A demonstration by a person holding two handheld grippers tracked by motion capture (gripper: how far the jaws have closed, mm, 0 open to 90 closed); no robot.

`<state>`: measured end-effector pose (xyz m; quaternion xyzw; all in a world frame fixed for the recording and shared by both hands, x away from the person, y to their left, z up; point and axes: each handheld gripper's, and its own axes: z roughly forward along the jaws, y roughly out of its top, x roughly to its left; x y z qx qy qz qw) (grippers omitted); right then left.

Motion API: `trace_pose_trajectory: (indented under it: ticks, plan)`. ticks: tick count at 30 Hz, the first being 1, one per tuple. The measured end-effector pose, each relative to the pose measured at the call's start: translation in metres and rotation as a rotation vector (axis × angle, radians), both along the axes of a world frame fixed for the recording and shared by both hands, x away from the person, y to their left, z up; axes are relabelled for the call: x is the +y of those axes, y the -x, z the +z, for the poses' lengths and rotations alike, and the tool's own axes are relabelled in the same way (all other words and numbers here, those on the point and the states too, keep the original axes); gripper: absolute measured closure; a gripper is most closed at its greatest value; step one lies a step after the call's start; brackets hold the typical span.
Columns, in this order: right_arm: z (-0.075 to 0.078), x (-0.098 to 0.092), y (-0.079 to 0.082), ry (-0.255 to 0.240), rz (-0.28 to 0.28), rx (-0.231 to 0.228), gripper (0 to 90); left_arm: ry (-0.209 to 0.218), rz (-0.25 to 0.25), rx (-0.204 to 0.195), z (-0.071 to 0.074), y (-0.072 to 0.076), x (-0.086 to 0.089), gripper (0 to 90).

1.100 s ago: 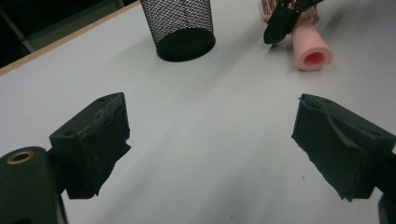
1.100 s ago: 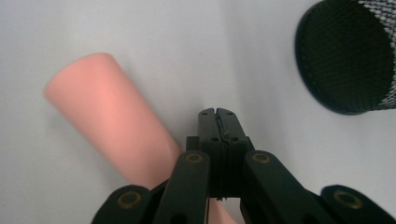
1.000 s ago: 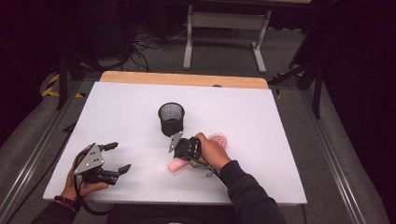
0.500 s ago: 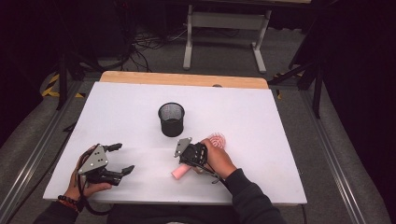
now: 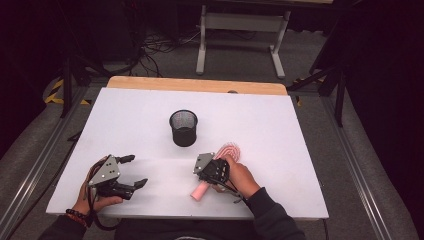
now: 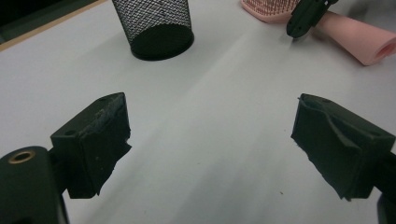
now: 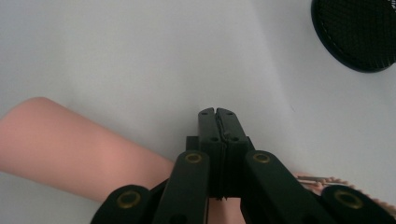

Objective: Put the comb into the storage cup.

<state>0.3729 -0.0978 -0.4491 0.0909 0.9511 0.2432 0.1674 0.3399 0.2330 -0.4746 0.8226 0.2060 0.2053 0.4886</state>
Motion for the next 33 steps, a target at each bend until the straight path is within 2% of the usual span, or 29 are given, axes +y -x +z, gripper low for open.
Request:
trace_pose_trajectory:
  ticks: [9, 13, 14, 16, 17, 18, 19, 23, 25, 27, 30, 32, 33]
  plan:
    - [0.001, -0.007, 0.005, 0.010, 0.011, -0.012, 89.2, -0.010, -0.008, 0.012, -0.001, 0.000, -0.005, 12.4]
    - [0.004, -0.010, 0.007, -0.015, -0.003, -0.035, 82.8, -0.015, -0.005, 0.025, -0.001, -0.001, -0.009, 12.9]
    - [0.008, -0.014, 0.008, -0.042, -0.007, -0.041, 81.4, -0.019, -0.011, 0.029, -0.001, -0.001, -0.011, 13.0]
    - [0.016, -0.021, 0.011, -0.094, -0.013, -0.076, 69.9, -0.010, -0.017, 0.043, 0.000, -0.002, -0.015, 13.3]
    - [0.024, -0.032, 0.014, -0.158, -0.031, -0.108, 62.8, -0.005, -0.020, 0.051, 0.001, -0.003, -0.018, 13.3]
    - [0.027, -0.036, 0.014, -0.178, -0.047, -0.131, 55.2, -0.007, -0.020, 0.055, 0.001, -0.004, -0.019, 13.3]
    - [0.030, -0.041, 0.015, -0.203, -0.082, -0.175, 48.1, -0.004, -0.025, 0.059, 0.001, -0.004, -0.021, 13.2]
    - [0.040, -0.068, 0.022, -0.356, -0.145, -0.246, 36.2, -0.014, -0.046, 0.056, 0.001, -0.003, -0.026, 12.7]
    - [0.043, -0.080, 0.024, -0.389, -0.182, -0.281, 29.5, -0.008, -0.051, 0.051, 0.002, -0.003, -0.026, 12.4]
    - [0.044, -0.091, 0.029, -0.421, -0.222, -0.335, 23.5, -0.006, -0.047, 0.042, 0.003, -0.003, -0.025, 12.4]
    - [0.042, -0.105, 0.032, -0.462, -0.260, -0.363, 19.0, 0.001, -0.043, 0.035, 0.004, -0.003, -0.024, 12.2]
    - [0.040, -0.112, 0.035, -0.480, -0.296, -0.391, 14.7, -0.001, -0.033, 0.027, 0.004, -0.003, -0.023, 11.7]
    - [0.040, -0.112, 0.035, -0.480, -0.296, -0.391, 14.7, -0.001, -0.033, 0.027, 0.004, -0.003, -0.023, 11.7]
